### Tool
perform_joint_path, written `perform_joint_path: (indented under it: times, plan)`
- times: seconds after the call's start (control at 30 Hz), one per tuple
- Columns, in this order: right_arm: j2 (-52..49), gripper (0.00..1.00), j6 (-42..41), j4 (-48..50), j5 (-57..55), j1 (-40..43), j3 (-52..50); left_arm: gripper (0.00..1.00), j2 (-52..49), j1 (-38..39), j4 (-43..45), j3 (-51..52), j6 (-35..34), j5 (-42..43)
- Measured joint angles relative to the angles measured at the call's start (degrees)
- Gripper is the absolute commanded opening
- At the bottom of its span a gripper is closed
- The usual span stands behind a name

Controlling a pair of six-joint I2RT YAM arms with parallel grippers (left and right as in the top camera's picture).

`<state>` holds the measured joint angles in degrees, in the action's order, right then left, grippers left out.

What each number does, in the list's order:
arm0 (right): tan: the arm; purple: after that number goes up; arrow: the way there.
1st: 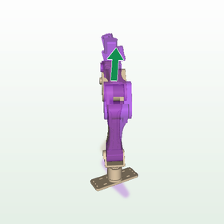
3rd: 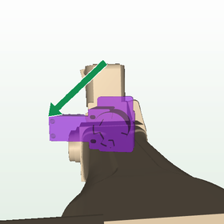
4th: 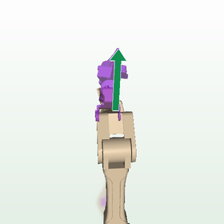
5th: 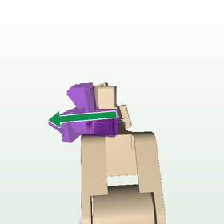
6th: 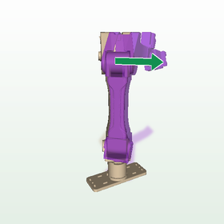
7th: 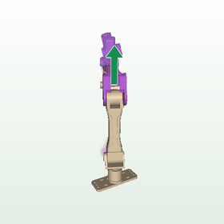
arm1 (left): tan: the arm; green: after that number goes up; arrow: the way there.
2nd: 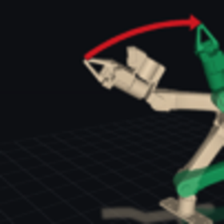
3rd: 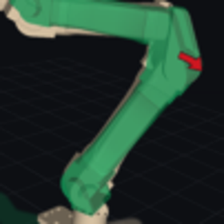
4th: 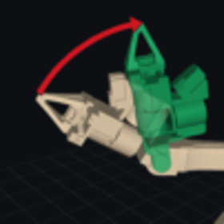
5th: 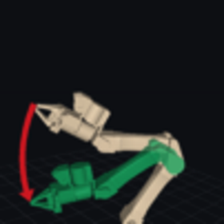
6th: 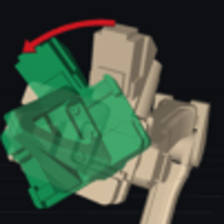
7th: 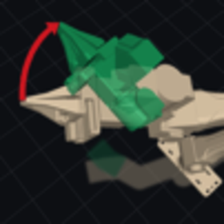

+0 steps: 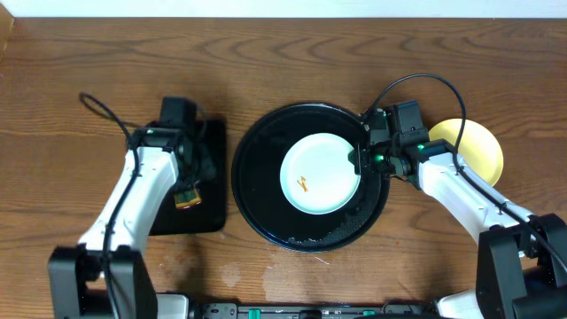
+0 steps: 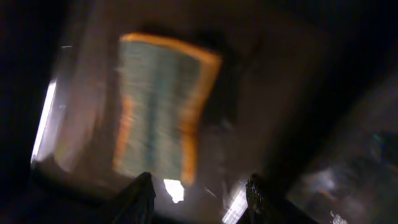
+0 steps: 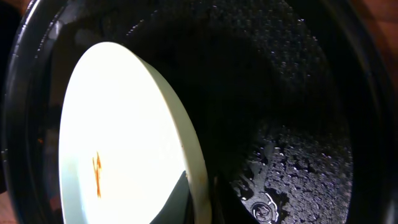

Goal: Clean dirty plates on tray and stack at the side
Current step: 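Grasp the sponge from the black tray with the left gripper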

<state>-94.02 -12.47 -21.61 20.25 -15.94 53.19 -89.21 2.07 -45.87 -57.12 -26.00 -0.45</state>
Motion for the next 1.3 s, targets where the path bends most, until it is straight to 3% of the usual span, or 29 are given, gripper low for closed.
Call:
perform_joint_path:
  times: [0.07, 0.17, 0.23, 0.27, 0.47, 0.73, 0.93, 1.3]
  plan:
    - [0.0, 0.01, 0.1, 0.0, -0.4, 0.0, 0.0, 0.47, -1.4, -1.7, 2.1, 2.2, -0.3, -1.6]
    - [0.0, 0.01, 0.3, 0.0, -0.9, 0.0, 0.0, 0.31, -3.3, -3.6, 5.8, 4.6, -1.2, -3.0]
    - [0.0, 0.01, 0.4, 0.0, -0.8, 0.0, 0.0, 0.11, -4.6, -4.0, 8.6, 5.6, -0.6, -2.6]
    - [0.0, 0.01, 0.4, 0.1, -0.8, 0.0, 0.0, 0.08, -5.2, -4.0, 9.8, 5.9, 0.1, -2.2]
    - [0.0, 0.01, 0.4, 0.0, -1.0, 0.0, 0.0, 0.07, -7.2, -4.0, 11.8, 6.0, 4.0, 0.3]
    - [0.0, 0.01, 0.4, 0.0, -1.6, 0.0, 0.0, 0.08, -2.6, -4.3, 6.8, 2.6, 7.0, 4.4]
    - [0.0, 0.01, 4.1, 0.0, -8.5, -0.6, 0.0, 0.07, 2.0, -4.3, 6.7, 1.8, 7.3, 4.7]
    - [0.0, 0.01, 8.7, 0.0, -20.9, -6.3, 0.0, 0.07, -3.6, -4.3, 10.0, 7.0, 7.7, 3.4]
